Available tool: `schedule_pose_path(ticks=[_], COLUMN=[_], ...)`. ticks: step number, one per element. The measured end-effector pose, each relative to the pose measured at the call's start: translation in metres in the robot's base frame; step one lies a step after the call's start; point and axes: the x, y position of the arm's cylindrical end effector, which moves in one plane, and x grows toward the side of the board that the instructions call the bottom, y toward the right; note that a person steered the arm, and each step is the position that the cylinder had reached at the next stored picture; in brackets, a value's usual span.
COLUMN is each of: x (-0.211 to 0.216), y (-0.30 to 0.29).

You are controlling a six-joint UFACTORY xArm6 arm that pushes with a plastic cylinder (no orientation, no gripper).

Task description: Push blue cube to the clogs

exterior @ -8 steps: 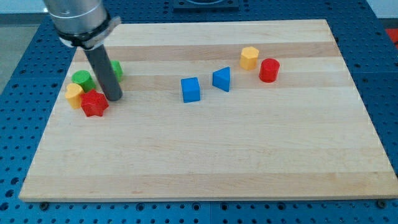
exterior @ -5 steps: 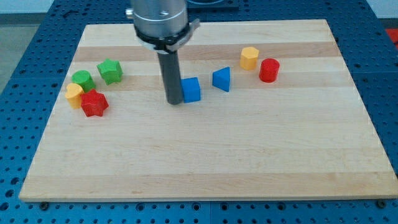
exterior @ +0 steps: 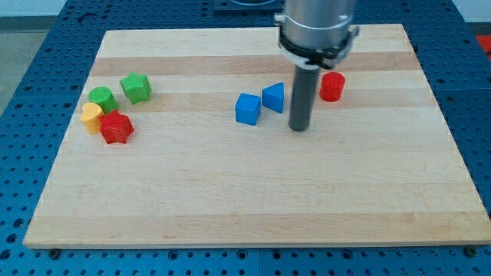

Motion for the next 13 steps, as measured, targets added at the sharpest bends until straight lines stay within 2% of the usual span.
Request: schedule_pose_path(ticks=[1,2,5,7,9,10,11,13], x=[-0.028,-0.034,0.007,0.012,0.080,0.079,0.056,0.040], y=[-0.022,-0.032,-0.140,-0.136,-0.119,-0.131,-0.143,-0.153])
